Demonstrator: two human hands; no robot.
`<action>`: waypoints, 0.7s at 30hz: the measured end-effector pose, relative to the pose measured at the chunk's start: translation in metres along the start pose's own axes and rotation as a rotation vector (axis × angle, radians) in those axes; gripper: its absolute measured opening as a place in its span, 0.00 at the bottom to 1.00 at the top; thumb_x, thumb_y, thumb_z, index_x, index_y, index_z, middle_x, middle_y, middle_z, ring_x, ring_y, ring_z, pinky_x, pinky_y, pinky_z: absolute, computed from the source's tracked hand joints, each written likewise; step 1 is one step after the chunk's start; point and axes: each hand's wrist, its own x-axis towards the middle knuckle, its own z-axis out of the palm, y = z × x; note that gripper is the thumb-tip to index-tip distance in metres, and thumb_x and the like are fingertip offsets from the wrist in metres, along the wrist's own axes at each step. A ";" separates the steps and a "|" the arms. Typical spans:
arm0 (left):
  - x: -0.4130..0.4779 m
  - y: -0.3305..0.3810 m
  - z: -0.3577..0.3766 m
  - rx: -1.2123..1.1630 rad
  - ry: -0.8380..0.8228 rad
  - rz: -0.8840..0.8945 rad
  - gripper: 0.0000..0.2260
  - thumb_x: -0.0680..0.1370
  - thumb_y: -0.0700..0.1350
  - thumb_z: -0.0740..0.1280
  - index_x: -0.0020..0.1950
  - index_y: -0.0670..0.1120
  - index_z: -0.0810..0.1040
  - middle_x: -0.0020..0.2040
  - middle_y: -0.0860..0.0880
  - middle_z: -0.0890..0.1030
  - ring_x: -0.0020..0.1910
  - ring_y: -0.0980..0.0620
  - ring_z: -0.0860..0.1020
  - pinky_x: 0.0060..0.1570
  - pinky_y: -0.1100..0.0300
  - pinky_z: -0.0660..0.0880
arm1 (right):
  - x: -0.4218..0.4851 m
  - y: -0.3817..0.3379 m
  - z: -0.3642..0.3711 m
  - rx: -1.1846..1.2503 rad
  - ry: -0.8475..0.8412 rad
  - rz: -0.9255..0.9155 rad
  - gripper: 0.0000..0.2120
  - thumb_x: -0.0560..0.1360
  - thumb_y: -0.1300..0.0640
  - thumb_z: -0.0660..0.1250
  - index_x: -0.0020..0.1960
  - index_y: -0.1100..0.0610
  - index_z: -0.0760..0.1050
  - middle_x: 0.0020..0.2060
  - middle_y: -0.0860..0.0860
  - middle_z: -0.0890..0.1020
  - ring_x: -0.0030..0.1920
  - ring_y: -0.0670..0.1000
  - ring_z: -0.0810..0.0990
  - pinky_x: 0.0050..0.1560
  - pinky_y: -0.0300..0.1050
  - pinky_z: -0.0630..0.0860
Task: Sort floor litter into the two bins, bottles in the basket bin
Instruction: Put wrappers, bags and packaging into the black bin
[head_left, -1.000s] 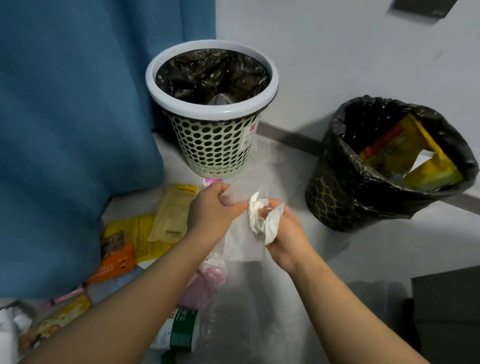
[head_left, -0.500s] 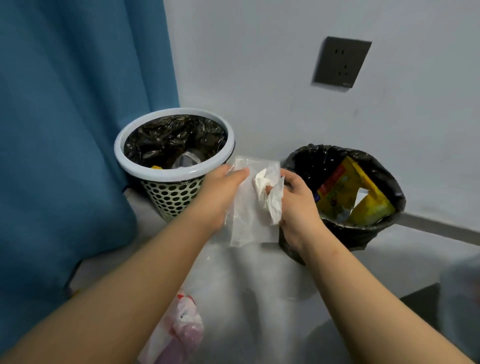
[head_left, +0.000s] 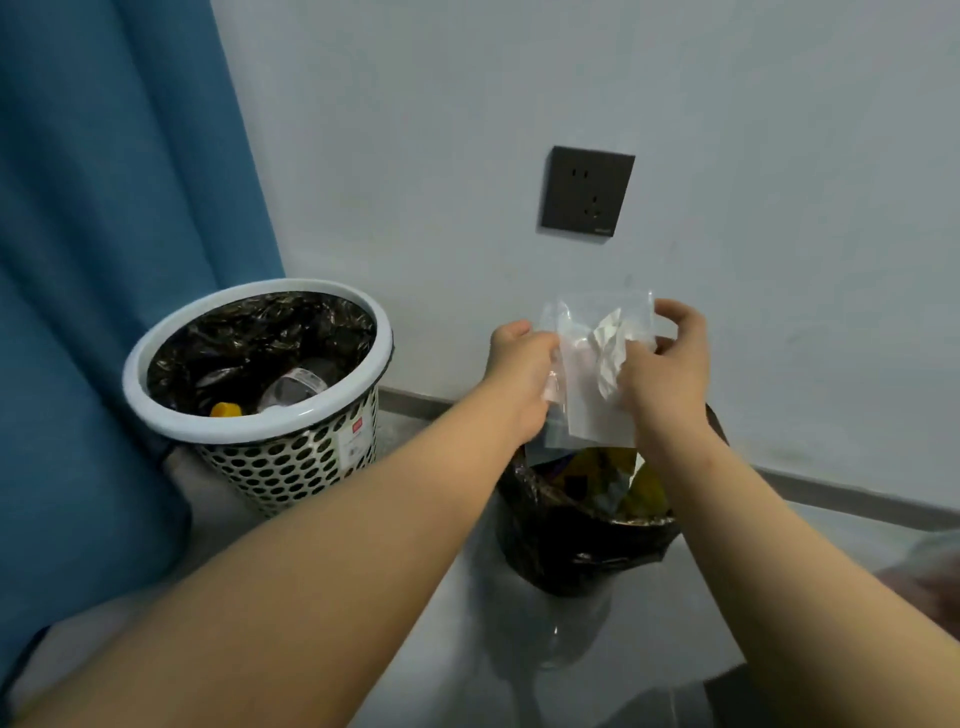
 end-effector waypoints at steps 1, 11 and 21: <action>0.005 -0.009 0.004 0.058 0.012 -0.008 0.21 0.76 0.36 0.60 0.69 0.48 0.64 0.57 0.43 0.75 0.56 0.43 0.76 0.57 0.47 0.75 | 0.001 0.010 -0.001 -0.042 0.020 -0.009 0.19 0.76 0.63 0.59 0.64 0.49 0.65 0.42 0.48 0.75 0.42 0.48 0.76 0.40 0.38 0.72; 0.012 -0.043 -0.002 1.421 -0.048 0.289 0.15 0.78 0.40 0.57 0.63 0.44 0.75 0.61 0.44 0.76 0.62 0.43 0.71 0.62 0.51 0.70 | 0.004 0.084 -0.004 -0.699 -0.237 0.008 0.18 0.75 0.66 0.58 0.64 0.58 0.71 0.58 0.56 0.77 0.56 0.55 0.77 0.52 0.44 0.73; -0.006 -0.035 -0.041 1.615 -0.105 0.518 0.14 0.78 0.44 0.57 0.63 0.50 0.74 0.61 0.46 0.76 0.63 0.43 0.69 0.60 0.52 0.65 | -0.020 0.065 0.017 -0.893 -0.348 -0.235 0.14 0.73 0.57 0.61 0.58 0.52 0.76 0.57 0.51 0.78 0.59 0.56 0.73 0.54 0.51 0.72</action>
